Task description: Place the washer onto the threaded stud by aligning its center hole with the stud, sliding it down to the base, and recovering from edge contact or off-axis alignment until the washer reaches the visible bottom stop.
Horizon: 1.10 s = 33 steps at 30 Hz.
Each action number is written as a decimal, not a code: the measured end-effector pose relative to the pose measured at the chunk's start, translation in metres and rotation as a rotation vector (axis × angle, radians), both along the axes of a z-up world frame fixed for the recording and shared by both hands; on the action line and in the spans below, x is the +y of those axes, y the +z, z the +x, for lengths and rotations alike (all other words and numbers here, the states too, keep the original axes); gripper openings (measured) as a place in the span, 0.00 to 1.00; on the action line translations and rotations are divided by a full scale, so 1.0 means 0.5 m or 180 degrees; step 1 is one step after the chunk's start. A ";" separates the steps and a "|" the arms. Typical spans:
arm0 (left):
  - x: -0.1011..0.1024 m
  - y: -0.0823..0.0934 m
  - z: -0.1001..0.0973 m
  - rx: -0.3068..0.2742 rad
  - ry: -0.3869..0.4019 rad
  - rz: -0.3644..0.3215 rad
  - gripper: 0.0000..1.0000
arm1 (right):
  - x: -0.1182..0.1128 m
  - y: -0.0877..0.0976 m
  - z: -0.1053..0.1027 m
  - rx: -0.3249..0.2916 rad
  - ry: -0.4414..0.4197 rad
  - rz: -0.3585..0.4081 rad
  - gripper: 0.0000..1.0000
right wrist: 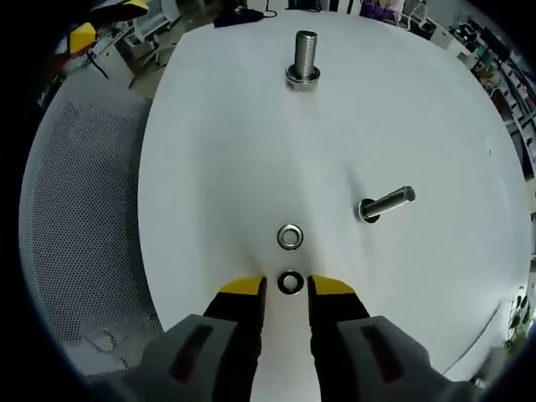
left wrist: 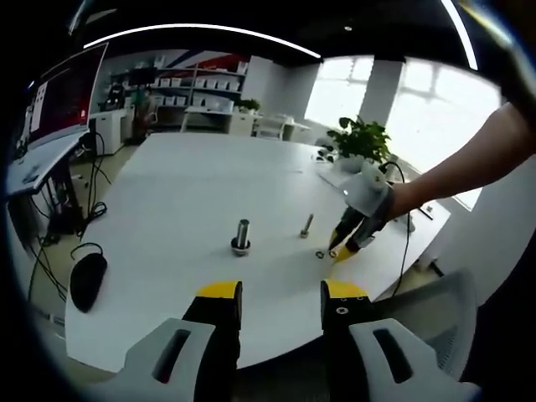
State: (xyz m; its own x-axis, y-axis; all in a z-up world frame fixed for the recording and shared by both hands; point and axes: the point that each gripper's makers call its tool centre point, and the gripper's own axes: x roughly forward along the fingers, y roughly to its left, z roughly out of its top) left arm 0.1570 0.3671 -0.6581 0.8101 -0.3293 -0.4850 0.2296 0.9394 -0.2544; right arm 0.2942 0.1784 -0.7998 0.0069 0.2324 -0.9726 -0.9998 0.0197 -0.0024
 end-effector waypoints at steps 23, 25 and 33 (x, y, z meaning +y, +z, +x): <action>-0.006 -0.014 -0.004 0.0070 -0.0068 -0.0006 0.36 | -0.004 -0.002 0.000 -0.0082 0.0117 -0.0158 0.14; -0.010 -0.017 -0.006 0.0087 -0.0091 -0.0043 0.36 | -0.004 -0.002 0.000 -0.0095 0.0084 -0.0153 0.14; -0.007 -0.024 -0.009 0.0118 -0.0098 -0.0019 0.36 | -0.005 0.000 0.001 -0.0115 -0.0001 -0.0102 0.13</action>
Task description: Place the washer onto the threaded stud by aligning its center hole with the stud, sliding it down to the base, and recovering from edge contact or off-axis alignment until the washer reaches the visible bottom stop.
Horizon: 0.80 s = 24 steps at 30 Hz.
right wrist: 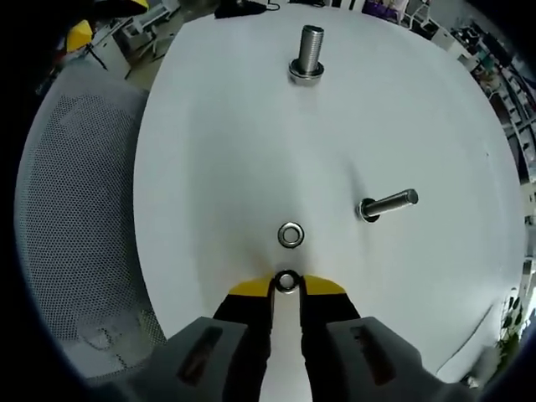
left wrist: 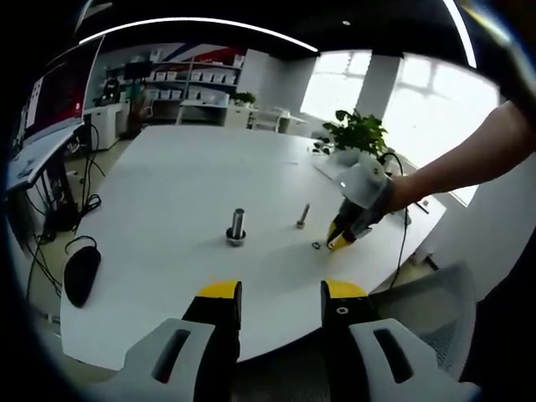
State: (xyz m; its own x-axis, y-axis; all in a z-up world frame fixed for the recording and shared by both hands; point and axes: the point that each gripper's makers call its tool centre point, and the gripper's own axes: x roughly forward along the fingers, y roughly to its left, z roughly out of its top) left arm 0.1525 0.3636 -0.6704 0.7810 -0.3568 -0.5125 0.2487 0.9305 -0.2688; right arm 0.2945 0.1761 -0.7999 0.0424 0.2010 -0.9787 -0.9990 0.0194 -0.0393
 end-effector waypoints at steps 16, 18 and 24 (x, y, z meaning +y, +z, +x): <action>-0.006 -0.011 -0.008 0.0043 -0.0042 -0.0005 0.36 | 0.000 0.059 0.050 -0.0092 -0.0212 0.0123 0.13; -0.010 -0.012 -0.008 0.0047 -0.0056 -0.0015 0.36 | 0.003 0.067 0.056 -0.0072 -0.0266 0.0164 0.13; -0.016 -0.010 -0.003 0.0039 -0.0076 -0.0008 0.36 | 0.027 0.097 0.076 -0.0167 -0.0227 0.0290 0.13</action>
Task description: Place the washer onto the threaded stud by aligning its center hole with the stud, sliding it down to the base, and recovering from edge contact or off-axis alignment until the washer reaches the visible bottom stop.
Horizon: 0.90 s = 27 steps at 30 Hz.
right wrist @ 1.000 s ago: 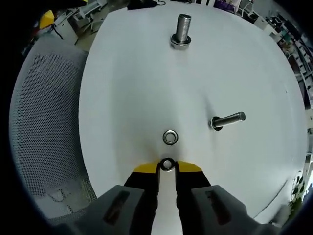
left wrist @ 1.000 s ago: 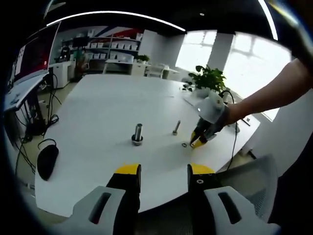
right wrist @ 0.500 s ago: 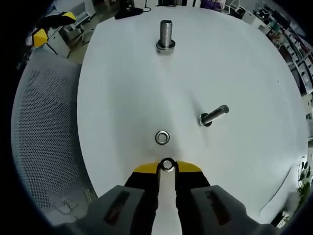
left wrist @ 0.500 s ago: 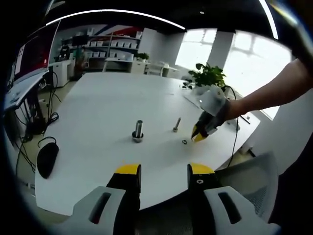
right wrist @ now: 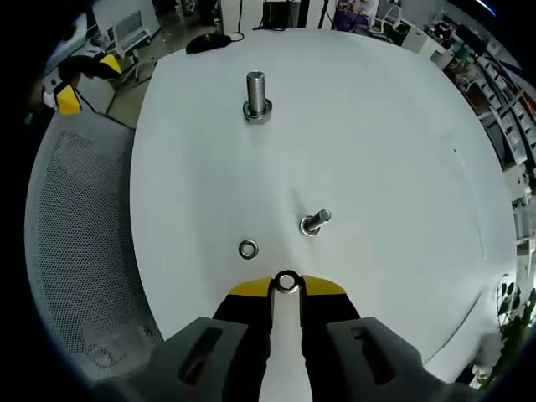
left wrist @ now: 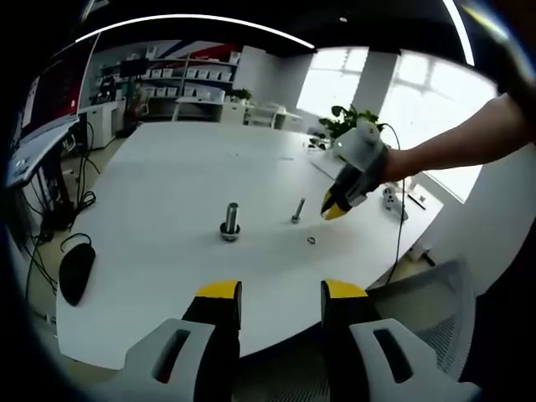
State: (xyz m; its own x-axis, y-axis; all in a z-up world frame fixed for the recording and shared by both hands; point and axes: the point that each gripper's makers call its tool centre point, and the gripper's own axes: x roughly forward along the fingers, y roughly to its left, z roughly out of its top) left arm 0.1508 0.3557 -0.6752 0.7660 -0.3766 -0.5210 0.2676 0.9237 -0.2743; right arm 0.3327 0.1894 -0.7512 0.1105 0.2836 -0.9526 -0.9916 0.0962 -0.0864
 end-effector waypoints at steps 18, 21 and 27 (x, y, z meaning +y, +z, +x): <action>-0.001 -0.001 0.003 0.0009 0.0010 0.0007 0.36 | 0.057 0.039 0.051 -0.0176 0.0088 0.0170 0.13; -0.001 -0.001 0.003 0.0010 0.0016 -0.0001 0.36 | 0.063 0.040 0.052 -0.0183 0.0106 0.0179 0.13; -0.001 -0.003 0.004 0.0005 0.0032 -0.0014 0.36 | 0.076 0.032 0.045 -0.0122 0.0165 0.0183 0.14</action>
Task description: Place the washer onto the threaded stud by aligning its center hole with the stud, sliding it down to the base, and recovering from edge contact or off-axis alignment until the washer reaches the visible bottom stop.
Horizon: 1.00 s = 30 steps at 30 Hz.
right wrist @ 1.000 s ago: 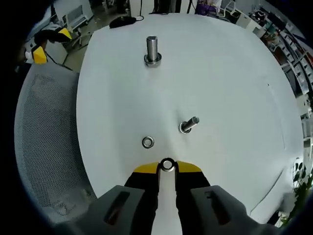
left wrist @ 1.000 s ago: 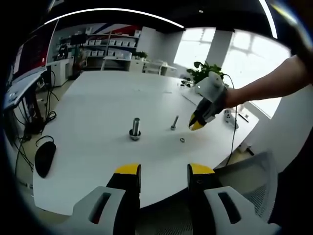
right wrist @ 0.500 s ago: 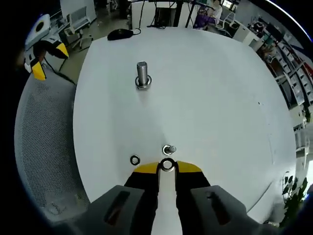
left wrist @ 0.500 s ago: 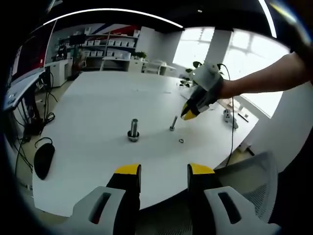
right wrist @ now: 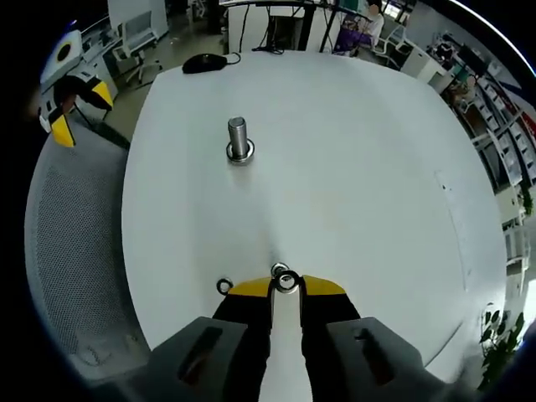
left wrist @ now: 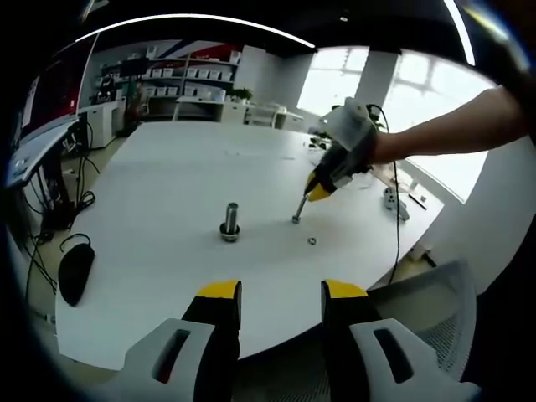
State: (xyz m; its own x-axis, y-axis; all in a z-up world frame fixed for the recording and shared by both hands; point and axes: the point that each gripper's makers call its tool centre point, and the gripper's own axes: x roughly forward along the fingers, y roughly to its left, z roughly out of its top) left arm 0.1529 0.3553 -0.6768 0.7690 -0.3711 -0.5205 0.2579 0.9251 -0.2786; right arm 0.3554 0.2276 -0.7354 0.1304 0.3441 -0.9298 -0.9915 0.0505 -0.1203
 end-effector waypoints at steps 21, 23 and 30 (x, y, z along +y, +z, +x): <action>0.011 -0.013 -0.011 0.0031 0.0036 0.0023 0.36 | 0.000 -0.055 0.013 0.0106 -0.0042 -0.0256 0.14; 0.011 -0.013 -0.012 0.0035 0.0040 0.0017 0.36 | 0.003 -0.061 0.015 0.0118 -0.0053 -0.0260 0.14; 0.019 -0.017 -0.014 0.0052 0.0061 0.0022 0.36 | 0.002 -0.082 0.017 0.0191 -0.0098 -0.0326 0.14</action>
State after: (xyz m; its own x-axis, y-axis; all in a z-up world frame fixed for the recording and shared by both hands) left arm 0.1461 0.3648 -0.6854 0.7674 -0.3526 -0.5355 0.2354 0.9318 -0.2762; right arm 0.3641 0.2288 -0.7762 0.0826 0.2435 -0.9664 -0.9952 0.0716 -0.0670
